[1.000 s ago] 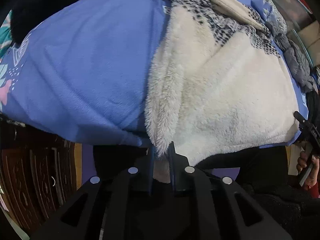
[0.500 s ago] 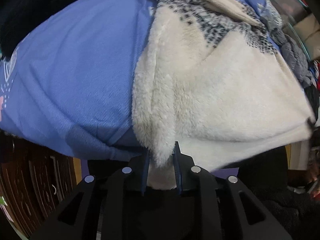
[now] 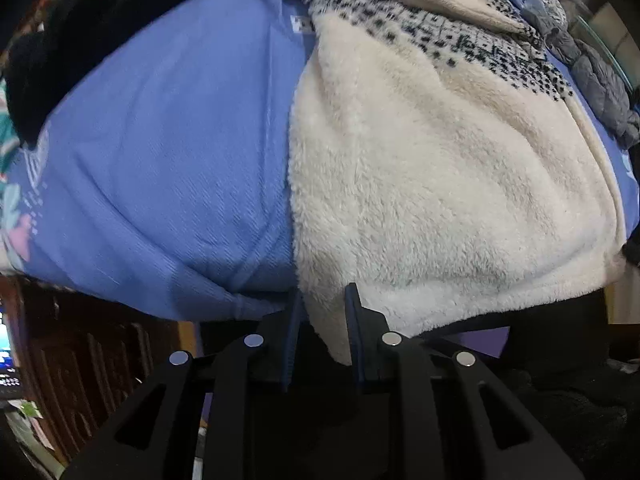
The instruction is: Fold large clothes
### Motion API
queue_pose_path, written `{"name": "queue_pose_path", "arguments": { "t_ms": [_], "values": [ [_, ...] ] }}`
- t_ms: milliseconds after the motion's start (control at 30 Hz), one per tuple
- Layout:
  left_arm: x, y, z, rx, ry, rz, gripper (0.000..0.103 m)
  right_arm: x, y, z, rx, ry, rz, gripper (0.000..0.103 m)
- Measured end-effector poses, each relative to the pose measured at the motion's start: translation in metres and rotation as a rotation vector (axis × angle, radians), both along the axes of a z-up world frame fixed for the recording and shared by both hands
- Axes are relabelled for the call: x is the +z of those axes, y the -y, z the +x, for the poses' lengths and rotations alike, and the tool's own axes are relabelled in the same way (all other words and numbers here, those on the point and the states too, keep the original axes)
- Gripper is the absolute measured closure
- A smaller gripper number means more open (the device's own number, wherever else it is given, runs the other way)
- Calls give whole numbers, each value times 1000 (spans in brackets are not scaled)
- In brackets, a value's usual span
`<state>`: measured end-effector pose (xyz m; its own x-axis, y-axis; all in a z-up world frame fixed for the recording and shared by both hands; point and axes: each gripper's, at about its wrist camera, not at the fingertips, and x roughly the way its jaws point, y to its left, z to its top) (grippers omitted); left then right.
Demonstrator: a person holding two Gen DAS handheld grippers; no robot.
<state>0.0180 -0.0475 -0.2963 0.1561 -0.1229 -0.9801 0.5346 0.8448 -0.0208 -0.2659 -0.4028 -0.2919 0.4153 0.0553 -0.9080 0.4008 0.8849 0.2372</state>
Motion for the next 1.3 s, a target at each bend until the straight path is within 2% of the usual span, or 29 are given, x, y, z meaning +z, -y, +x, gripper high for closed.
{"name": "queue_pose_path", "arguments": {
  "t_ms": [133,233,533,800,967,1133,1200,1300],
  "values": [
    [5,4,-3,-2,30,-2,58,19,18,9,-18,59,8,40],
    [5,2,-6,-6,28,-2,58,22,23,17,-32,79,37,39],
    [2,0,-7,-4,20,-3,58,0,2,43,11,37,63,39],
    [-1,2,-4,-16,-5,-17,57,-10,5,42,-8,15,69,39],
    [0,6,-8,-42,-7,-27,48,-17,10,36,-21,-1,90,39],
    [-2,14,-12,-52,-9,-26,45,-22,1,39,4,-7,106,38],
    [-3,17,-14,-58,-12,-32,44,-23,-5,42,18,-9,104,33],
    [-7,20,-17,-71,-24,-39,41,-24,-9,44,36,-9,95,33]
  ]
}}
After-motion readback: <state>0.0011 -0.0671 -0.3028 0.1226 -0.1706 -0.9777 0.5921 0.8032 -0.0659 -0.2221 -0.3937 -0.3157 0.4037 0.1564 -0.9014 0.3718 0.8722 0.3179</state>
